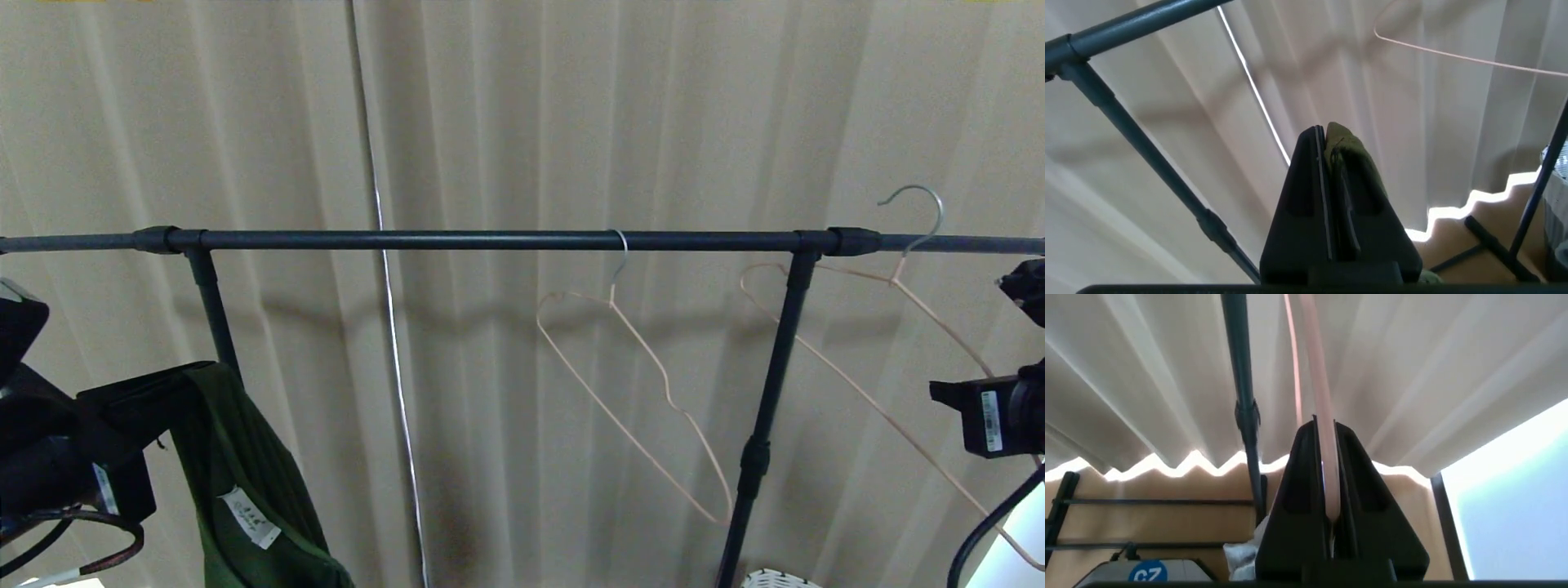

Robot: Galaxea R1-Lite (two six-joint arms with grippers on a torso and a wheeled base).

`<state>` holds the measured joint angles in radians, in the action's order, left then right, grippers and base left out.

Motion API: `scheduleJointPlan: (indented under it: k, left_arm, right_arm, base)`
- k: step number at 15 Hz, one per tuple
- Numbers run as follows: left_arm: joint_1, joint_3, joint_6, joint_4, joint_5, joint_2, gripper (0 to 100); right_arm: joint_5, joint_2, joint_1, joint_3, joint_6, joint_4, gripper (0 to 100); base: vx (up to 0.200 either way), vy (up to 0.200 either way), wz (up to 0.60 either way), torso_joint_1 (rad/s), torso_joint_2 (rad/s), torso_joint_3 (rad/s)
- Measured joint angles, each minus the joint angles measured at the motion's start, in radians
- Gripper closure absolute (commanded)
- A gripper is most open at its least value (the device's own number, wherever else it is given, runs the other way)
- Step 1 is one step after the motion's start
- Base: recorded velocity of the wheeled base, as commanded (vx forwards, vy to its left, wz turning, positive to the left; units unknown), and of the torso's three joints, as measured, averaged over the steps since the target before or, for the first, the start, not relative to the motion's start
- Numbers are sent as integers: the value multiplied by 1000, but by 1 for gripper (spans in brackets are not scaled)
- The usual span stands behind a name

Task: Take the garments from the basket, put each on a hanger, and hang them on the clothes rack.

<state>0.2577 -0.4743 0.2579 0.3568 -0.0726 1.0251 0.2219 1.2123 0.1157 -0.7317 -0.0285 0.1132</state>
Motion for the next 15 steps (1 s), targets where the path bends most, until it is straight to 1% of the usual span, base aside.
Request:
scheduleJointPlan:
  k: [3, 5, 11, 13, 15]
  left_arm:
    - [0, 11, 1, 0, 0, 0, 100]
    - [0, 13, 1, 0, 0, 0, 100]
    - [1, 24, 0, 0, 0, 0, 100]
    - [1, 24, 0, 3, 0, 0, 100]
    - [1, 33, 0, 44, -1, 1, 100]
  right_arm:
    - [1, -100, 0, 90, 4, 6, 100]
    - [1, -139, 1, 131, 4, 6, 100]
    - [-4, -172, 0, 184, 3, 1, 100]
    - [-5, -176, 1, 187, 1, 1, 100]
    - [-9, -181, 4, 188, 1, 0, 100]
  base:
    - [-200, 0, 0, 7, 7, -1]
    - [-200, 0, 0, -2, 0, 2]
    - [-200, 0, 0, 1, 2, 2]
    - [0, 0, 0, 0, 0, 0]
    - [0, 0, 0, 0, 0, 0]
